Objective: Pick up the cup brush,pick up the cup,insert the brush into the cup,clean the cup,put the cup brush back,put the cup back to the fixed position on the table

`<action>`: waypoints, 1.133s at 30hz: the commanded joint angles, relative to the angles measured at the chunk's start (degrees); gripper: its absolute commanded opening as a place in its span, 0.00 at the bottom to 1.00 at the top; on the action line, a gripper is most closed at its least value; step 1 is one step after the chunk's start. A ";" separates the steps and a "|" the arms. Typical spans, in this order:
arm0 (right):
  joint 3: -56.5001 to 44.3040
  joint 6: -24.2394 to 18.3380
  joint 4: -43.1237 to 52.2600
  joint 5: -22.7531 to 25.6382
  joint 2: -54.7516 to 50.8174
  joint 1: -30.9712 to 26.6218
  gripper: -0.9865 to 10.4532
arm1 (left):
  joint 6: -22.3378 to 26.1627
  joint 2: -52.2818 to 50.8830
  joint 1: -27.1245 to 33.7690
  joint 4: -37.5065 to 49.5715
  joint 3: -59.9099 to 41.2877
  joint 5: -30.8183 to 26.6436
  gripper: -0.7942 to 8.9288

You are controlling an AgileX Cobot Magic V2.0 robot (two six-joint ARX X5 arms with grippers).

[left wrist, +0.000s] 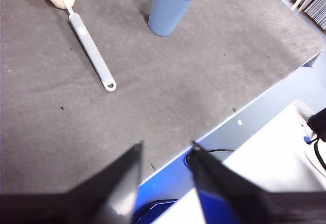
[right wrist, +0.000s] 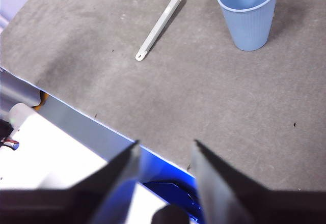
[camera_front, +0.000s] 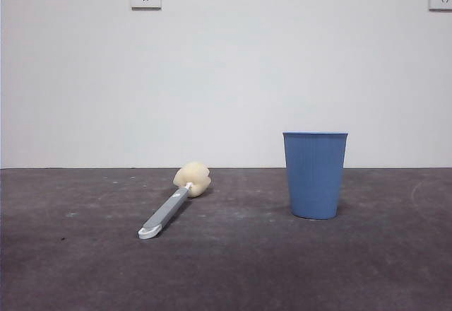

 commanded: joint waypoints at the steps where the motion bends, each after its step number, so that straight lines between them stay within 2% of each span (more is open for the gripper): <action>1: 0.24 0.85 0.22 0.04 0.15 0.15 0.59 | -0.44 0.20 -0.11 0.81 0.07 -0.04 0.61; 5: 0.24 0.85 0.22 0.04 0.17 0.15 0.59 | -0.48 0.74 -0.11 1.01 0.07 -0.79 0.61; 12: 0.24 0.85 0.24 0.04 0.17 0.15 0.58 | -2.32 2.82 -0.20 2.93 0.07 -5.42 0.60; 15: 0.24 0.85 0.37 0.07 0.17 0.15 0.58 | -2.34 5.35 -0.74 4.61 0.07 -7.63 0.60; 19: 0.24 0.85 0.39 0.11 0.17 0.15 0.58 | -2.49 10.75 -1.81 8.09 0.07 -7.82 0.60; 21: 0.24 0.85 0.39 0.22 0.20 0.15 0.58 | -4.00 13.81 -2.69 10.47 0.07 -8.48 0.60; 28: 0.24 0.85 0.50 0.28 1.03 0.15 0.58 | -9.62 26.10 -10.62 22.03 0.07 -14.08 0.60; 34: 0.24 0.87 0.83 0.28 2.49 0.15 0.58 | -14.64 37.27 -20.72 33.18 0.11 -25.09 0.60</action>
